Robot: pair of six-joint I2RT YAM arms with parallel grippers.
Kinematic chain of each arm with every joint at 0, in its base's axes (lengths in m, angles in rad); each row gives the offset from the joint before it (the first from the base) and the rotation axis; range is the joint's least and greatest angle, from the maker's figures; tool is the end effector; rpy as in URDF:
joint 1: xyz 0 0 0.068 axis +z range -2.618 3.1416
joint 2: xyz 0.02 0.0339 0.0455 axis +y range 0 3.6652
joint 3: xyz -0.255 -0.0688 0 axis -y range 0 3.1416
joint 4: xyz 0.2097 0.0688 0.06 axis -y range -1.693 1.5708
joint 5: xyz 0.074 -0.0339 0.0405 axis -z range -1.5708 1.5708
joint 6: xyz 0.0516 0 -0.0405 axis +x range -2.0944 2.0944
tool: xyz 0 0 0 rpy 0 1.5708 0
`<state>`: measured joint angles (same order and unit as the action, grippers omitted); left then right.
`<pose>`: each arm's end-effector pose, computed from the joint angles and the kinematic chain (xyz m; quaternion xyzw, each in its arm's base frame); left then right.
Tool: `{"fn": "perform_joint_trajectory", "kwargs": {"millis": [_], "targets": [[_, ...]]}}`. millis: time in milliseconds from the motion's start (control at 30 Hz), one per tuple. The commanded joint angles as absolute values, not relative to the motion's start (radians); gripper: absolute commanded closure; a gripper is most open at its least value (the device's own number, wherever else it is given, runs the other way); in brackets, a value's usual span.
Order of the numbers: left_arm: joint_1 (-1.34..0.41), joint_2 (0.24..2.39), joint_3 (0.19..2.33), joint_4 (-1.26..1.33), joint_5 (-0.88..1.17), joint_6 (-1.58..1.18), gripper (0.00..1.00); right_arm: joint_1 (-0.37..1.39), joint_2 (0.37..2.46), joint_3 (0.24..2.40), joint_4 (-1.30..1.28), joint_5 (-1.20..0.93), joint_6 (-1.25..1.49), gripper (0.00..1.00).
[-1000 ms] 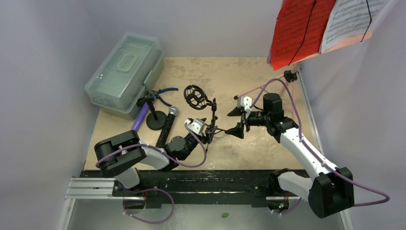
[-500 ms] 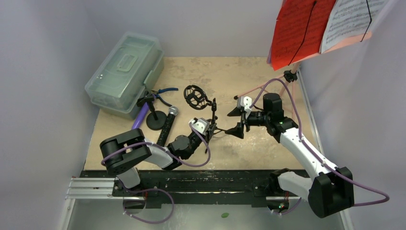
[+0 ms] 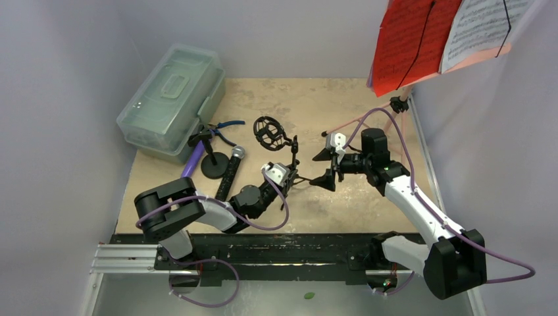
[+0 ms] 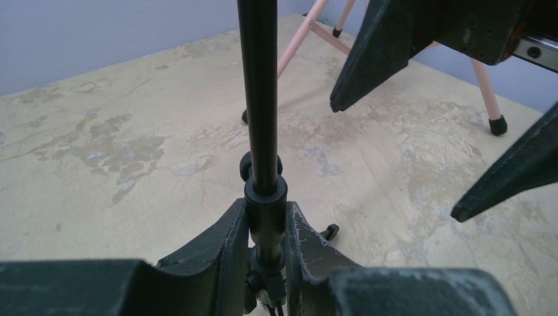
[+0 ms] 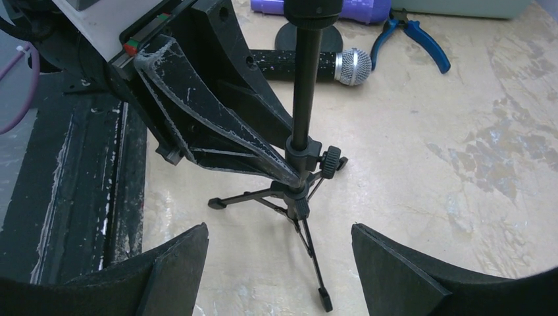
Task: Pack up the instrument practice props
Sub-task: Unscrew the knob on the microphone stand.
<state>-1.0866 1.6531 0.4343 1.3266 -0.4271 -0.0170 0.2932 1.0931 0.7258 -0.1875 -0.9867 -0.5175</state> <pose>0.1538 -0.2466 0.2045 0.1970 0.6420 -0.2607 0.6935 0.1858 0.1011 0.2667 -0.5152 0.6163 0.3632 0.4720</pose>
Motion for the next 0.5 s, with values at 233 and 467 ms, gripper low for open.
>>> {"fn": "perform_joint_trajectory", "kwargs": {"millis": [233,467], "targets": [[-1.086,1.397,0.363,1.247,-0.098,0.030,1.00,0.285,1.054,0.740,-0.106,-1.155,-0.325,0.18],[-1.009,1.239,0.348,1.073,0.113,0.032,1.00,0.285,1.028,0.684,-0.003,-1.255,-0.177,0.22]]}}
